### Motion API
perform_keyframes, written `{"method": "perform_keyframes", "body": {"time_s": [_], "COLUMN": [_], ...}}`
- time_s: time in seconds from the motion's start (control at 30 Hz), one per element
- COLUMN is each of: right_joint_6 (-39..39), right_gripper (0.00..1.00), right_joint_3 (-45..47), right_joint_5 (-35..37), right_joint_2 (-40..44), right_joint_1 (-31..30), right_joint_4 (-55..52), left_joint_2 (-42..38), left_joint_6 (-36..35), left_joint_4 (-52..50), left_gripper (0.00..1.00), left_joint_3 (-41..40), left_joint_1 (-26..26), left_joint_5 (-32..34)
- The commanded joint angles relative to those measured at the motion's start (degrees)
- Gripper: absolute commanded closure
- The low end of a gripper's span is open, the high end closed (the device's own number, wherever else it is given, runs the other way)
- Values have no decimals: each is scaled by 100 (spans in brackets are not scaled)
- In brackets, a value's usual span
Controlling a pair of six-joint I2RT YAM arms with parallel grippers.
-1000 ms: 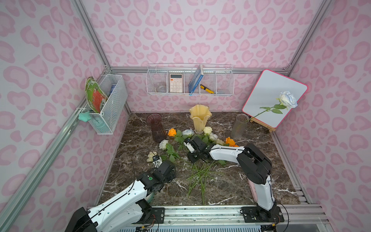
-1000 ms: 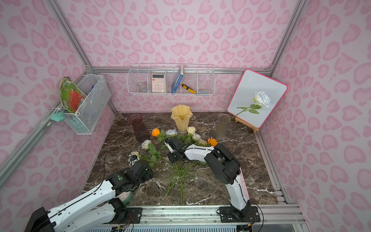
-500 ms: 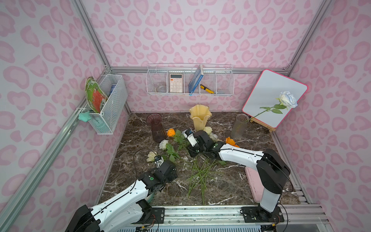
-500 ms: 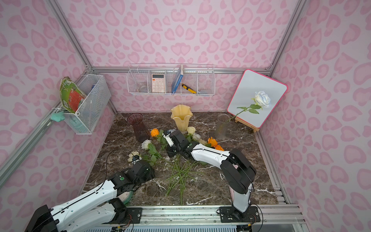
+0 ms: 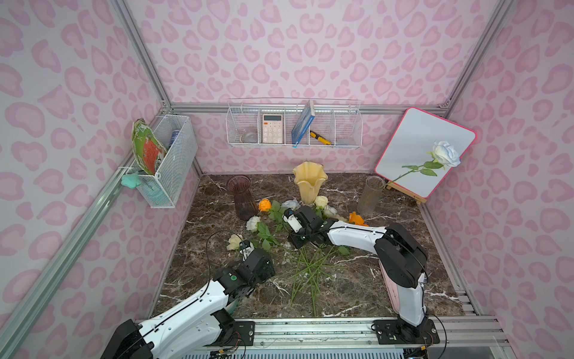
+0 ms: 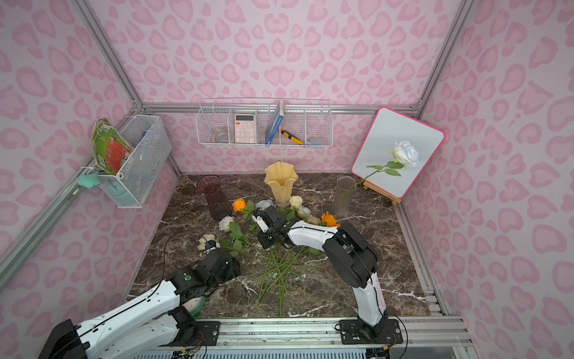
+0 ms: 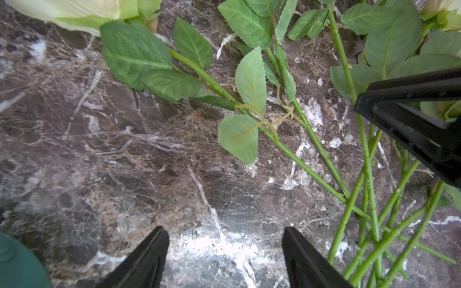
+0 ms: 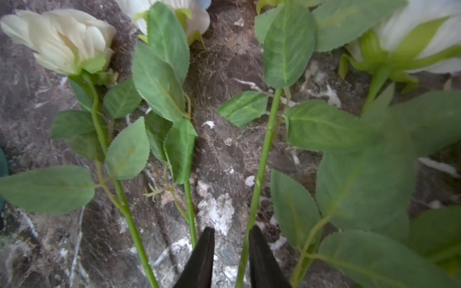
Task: Arrange the flowers in different vases according to their colors
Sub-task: Pick up the flower at the center of the board.
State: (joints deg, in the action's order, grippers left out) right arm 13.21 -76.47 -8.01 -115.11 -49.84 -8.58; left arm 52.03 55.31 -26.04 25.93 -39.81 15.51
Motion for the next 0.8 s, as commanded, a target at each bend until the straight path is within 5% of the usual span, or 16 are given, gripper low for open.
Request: {"method": "perform_keyframes", "body": {"time_s": [0.0,0.2,0.47,0.77], "right_joint_6": [-47,-99,-130,-66], "right_gripper": [74,78,100,100], "right_joint_3": [-42,-77,-90,166], "right_joint_5": [62,186,206,49], "right_joint_2": [-78,-226,-234,595], "right_joint_1": [-8,-3,-3,-9], "right_joint_4": [-10,-47,-20,431], "left_joint_2": [32,128,256,245], "left_joint_6": [-51,-51,-61,-55], "left_joint_4": [39,175,256,271], "left_gripper": [23,23,23,23], "left_joint_3": [26,13,17,0], "left_joint_1": [9,9,4,9], "left_joint_5": [-30,-65,-83,-107]}}
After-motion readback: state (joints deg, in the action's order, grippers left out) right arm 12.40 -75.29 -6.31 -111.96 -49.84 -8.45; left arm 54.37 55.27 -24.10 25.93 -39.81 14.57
